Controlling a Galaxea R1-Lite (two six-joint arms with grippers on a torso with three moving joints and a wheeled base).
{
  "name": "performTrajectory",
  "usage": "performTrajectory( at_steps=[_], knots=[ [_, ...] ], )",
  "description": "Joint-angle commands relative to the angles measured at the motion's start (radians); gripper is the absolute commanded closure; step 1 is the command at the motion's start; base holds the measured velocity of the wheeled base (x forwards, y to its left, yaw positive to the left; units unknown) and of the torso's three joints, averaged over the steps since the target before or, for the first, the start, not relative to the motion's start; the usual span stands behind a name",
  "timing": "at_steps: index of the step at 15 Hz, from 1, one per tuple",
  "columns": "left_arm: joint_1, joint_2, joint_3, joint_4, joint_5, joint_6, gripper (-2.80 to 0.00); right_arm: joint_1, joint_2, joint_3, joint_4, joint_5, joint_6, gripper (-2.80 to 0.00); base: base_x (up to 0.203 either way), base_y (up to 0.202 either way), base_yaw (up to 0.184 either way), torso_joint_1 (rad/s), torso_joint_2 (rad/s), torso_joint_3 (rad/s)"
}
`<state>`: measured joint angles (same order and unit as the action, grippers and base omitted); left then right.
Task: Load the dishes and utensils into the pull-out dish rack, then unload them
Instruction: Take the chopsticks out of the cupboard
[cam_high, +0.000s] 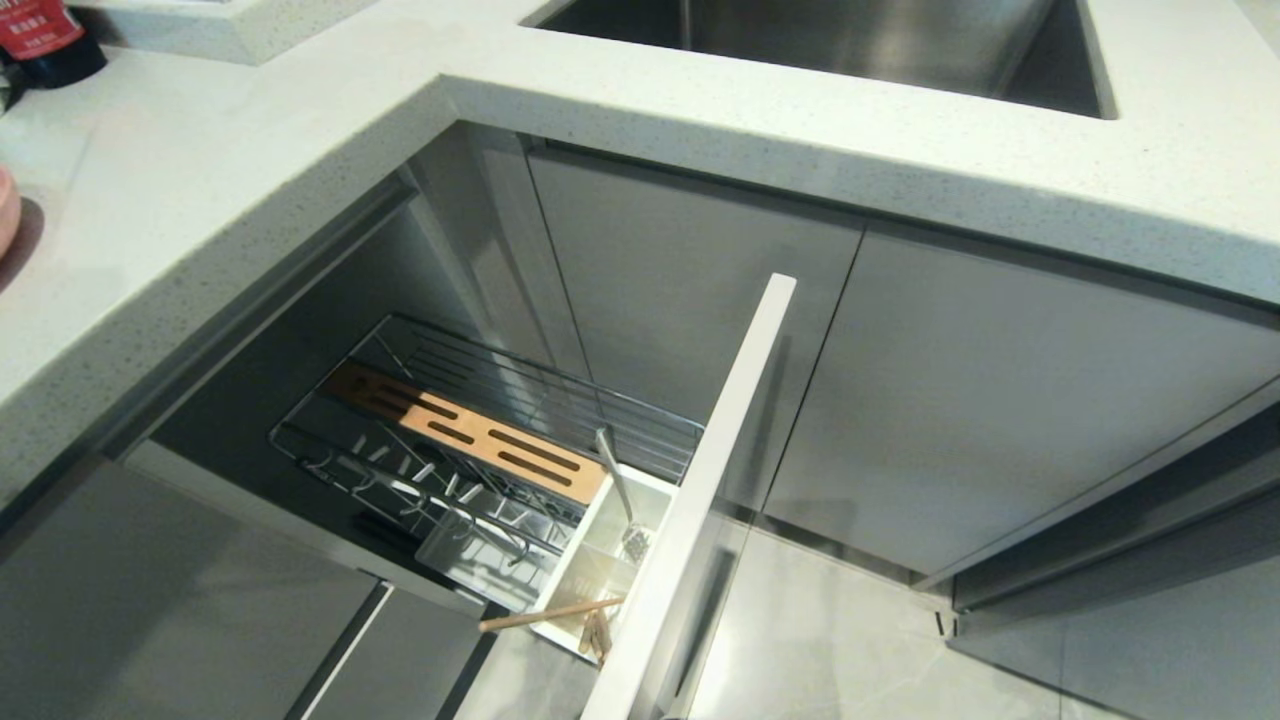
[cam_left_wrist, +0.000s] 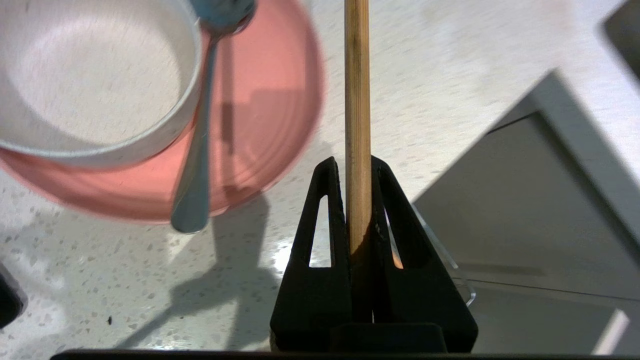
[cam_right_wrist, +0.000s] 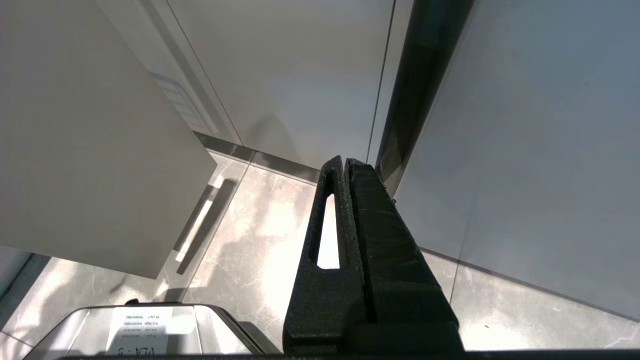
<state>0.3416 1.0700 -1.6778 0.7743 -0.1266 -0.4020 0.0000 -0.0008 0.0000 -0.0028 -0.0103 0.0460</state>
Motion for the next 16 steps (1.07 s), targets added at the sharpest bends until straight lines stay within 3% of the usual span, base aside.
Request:
performTrajectory(
  at_steps=[1,4,5,8,14,16],
  knots=[
    [0.018,0.028,0.071,0.014,0.002,-0.004,0.00,0.000,0.001,0.000,0.000,0.000,0.000,0.00,0.000,0.000,0.000,0.000,0.00,0.000],
    [0.023,0.020,0.200,0.054,-0.002,-0.011,0.00,0.000,0.001,0.000,0.000,0.000,0.000,0.00,0.000,0.000,0.000,0.000,0.00,0.000],
    [0.025,0.014,0.214,0.063,-0.005,-0.043,0.00,0.000,0.001,0.000,0.000,0.000,0.000,0.00,0.000,0.000,0.000,0.000,0.00,0.000],
    [0.027,0.011,0.217,0.050,-0.008,-0.057,0.00,0.000,0.001,0.000,0.000,0.000,0.000,0.00,0.000,0.000,0.000,0.000,0.00,0.000],
    [0.036,0.017,0.265,-0.139,-0.013,-0.120,0.00,0.000,0.001,0.000,0.000,0.000,0.000,0.00,0.000,0.000,0.000,0.000,0.00,0.000],
    [0.036,0.035,0.275,-0.148,-0.013,-0.123,0.00,0.000,0.001,0.000,0.000,0.001,0.000,0.00,0.000,0.000,0.000,0.000,0.00,0.000]
  ],
)
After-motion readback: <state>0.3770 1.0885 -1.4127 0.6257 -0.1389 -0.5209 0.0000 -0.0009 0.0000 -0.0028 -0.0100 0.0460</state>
